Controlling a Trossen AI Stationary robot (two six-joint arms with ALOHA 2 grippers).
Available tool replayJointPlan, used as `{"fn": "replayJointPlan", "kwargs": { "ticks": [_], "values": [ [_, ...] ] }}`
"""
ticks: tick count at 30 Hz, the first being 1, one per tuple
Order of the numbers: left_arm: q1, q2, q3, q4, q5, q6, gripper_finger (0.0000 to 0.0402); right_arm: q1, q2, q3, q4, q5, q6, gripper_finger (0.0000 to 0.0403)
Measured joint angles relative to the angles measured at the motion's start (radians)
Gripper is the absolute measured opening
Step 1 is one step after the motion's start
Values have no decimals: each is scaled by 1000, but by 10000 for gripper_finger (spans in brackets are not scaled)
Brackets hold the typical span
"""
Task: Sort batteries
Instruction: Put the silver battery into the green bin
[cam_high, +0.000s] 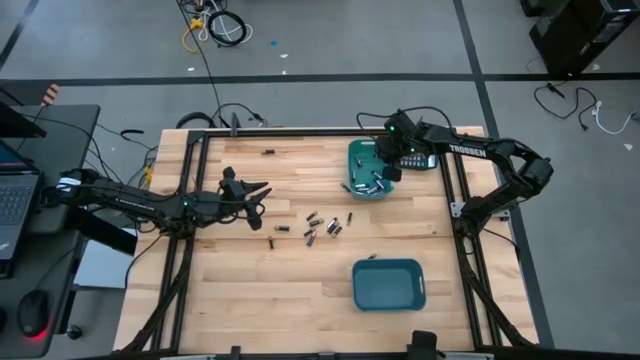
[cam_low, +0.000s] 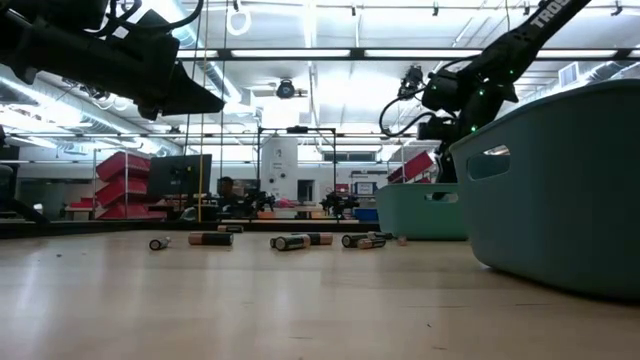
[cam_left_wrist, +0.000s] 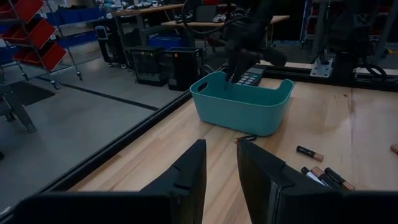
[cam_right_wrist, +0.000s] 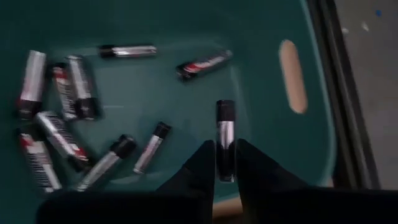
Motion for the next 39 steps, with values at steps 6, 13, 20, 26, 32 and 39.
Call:
{"fn": "replayJointPlan", "kwargs": {
  "ticks": [6, 13, 20, 26, 32, 39],
  "values": [
    [0, 0, 0, 0, 0, 0, 92, 0, 0, 0, 4, 7, 2, 77],
    [0, 0, 0, 0, 0, -3, 92, 28, -42, 14, 6, 9, 45, 79],
    [0, 0, 0, 0, 0, -21, 92, 151, -169, 60, 44, 32, 216, 76],
    [0, 0, 0, 0, 0, -23, 92, 335, -224, 64, 124, 33, 319, 66],
    [0, 0, 0, 10, 0, -23, 92, 486, -173, 64, 174, 58, 456, 39],
    [0, 0, 0, 13, 0, -28, 92, 573, -24, 64, 258, 58, 672, 2]
  ]
}}
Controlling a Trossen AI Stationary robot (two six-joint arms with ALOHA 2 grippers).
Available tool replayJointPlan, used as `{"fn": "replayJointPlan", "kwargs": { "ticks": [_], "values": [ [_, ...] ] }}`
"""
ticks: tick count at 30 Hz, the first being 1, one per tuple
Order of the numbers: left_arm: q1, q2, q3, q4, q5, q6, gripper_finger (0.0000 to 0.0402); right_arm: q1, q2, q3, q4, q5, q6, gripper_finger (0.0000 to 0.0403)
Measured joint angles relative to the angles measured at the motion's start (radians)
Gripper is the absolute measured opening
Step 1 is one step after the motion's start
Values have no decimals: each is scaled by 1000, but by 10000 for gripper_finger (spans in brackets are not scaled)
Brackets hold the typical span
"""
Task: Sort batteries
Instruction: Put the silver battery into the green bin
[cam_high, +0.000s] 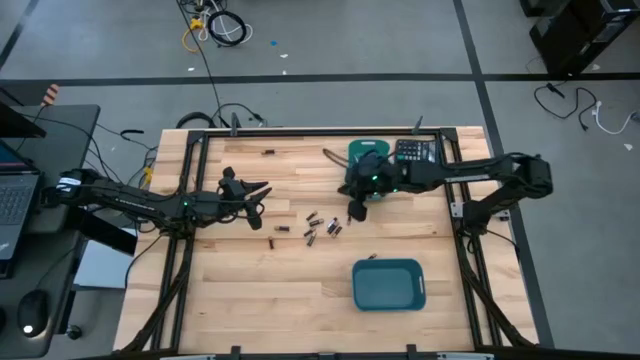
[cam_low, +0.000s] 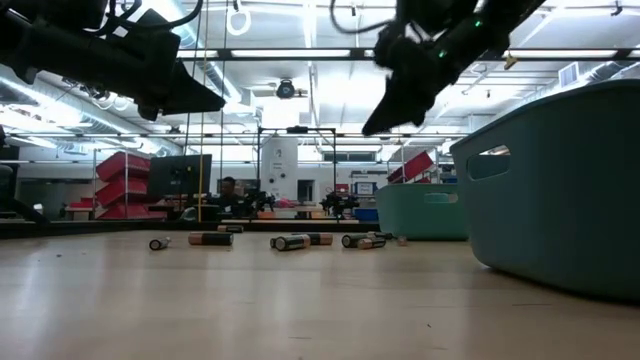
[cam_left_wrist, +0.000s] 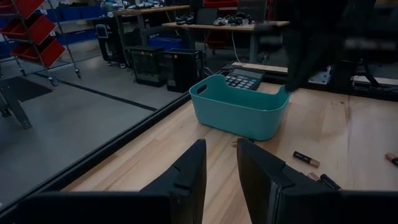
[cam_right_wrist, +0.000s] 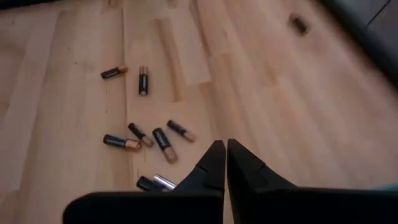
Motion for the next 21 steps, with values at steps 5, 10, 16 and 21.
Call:
{"fn": "replayJointPlan", "kwargs": {
  "ticks": [5, 10, 16, 21],
  "values": [
    [0, 0, 0, -1, 0, -1, 92, 49, 122, 39, -30, -8, 66, 2],
    [0, 0, 0, -4, 0, -6, 92, 107, 225, 145, -115, -11, 63, 1],
    [0, 0, 0, -8, 0, -6, 92, 139, 345, 273, -272, -10, 91, 0],
    [0, 0, 0, -19, 0, -6, 92, 161, 423, 333, -376, -5, 133, 0]
  ]
}}
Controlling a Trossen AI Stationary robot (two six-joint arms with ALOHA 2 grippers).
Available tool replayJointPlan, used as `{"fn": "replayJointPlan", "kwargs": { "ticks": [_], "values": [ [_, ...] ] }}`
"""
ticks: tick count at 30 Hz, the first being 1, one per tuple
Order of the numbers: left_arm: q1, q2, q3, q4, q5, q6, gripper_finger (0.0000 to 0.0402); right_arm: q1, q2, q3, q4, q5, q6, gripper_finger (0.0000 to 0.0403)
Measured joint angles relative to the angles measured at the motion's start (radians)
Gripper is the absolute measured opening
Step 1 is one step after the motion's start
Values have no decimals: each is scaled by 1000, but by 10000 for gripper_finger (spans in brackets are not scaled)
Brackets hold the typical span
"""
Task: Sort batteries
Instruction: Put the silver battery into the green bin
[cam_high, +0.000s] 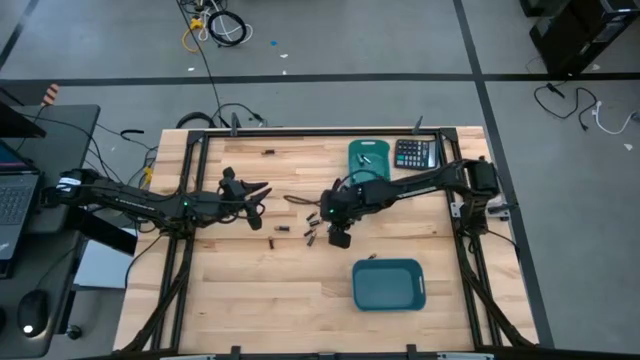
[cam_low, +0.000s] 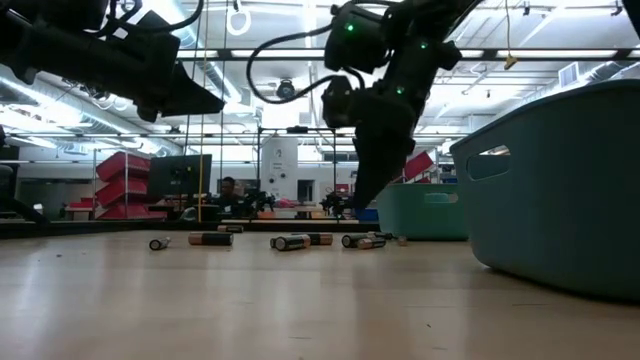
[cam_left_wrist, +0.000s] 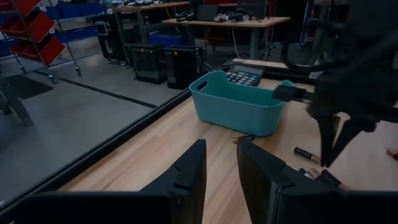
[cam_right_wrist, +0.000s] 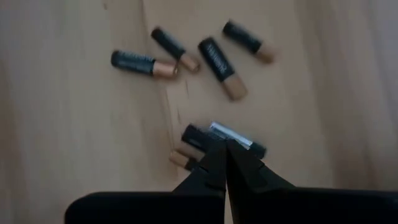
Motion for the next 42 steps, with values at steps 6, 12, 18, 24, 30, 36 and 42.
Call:
{"fn": "replayJointPlan", "kwargs": {
  "ticks": [6, 12, 18, 24, 30, 36, 42],
  "values": [
    [0, 0, 0, -45, 0, -23, 92, 32, 37, 5, -23, 35, 67, 0],
    [0, 23, 0, -52, 0, -40, 92, 57, 51, 5, 15, 160, 91, 0],
    [0, 64, 0, -32, 0, -53, 92, 58, 60, 5, 10, 177, 106, 0],
    [0, 92, -1, -38, 0, -68, 92, 57, 60, 5, 12, 184, 103, 0],
    [0, 92, -1, -32, 0, -72, 92, 57, 60, 5, 11, 184, 84, 0],
    [0, 92, -1, -33, 0, -73, 92, 57, 60, 4, 12, 179, 29, 0],
    [0, 92, -1, -33, 0, -78, 92, 57, 60, -22, 55, 178, 35, 0]
  ]
}}
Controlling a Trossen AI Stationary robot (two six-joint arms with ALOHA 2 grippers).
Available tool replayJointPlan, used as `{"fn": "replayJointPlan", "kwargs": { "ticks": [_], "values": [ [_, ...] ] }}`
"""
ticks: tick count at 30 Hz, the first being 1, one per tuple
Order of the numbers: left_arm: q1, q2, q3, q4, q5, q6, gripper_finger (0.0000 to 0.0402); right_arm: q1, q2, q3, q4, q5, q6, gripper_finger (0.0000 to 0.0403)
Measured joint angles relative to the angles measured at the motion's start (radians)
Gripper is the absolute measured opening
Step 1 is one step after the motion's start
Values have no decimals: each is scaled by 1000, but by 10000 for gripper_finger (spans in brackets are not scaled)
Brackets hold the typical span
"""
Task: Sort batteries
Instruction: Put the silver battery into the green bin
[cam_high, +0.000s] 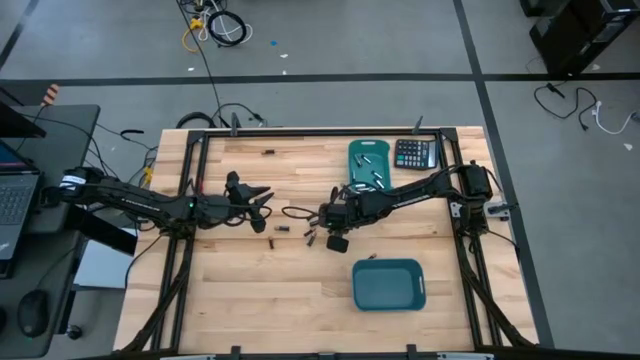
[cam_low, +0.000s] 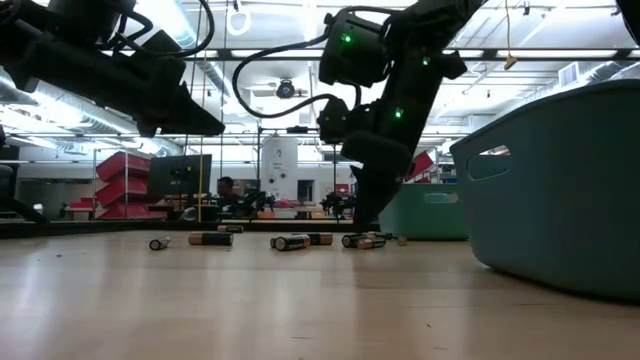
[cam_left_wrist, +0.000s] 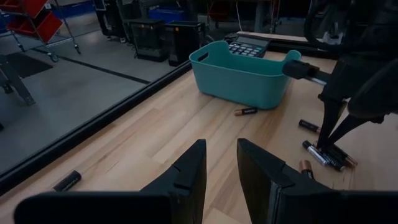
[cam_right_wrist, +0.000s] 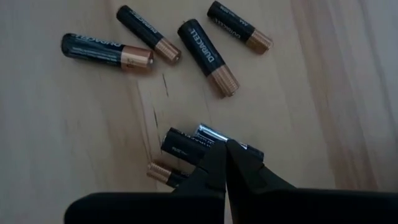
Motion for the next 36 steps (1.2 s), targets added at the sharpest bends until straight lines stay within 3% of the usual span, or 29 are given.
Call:
{"fn": "replayJointPlan", "kwargs": {
  "ticks": [17, 28, 36],
  "values": [
    [0, 0, 0, 4, 0, 0, 92, 18, -3, -1, -26, -14, 17, 0],
    [0, 0, 0, 4, 0, 0, 92, 14, -3, -1, -14, -3, -294, 14],
    [0, -1, 0, 4, 0, 5, 92, -5, -3, -1, 20, 14, -350, 58]
  ]
}}
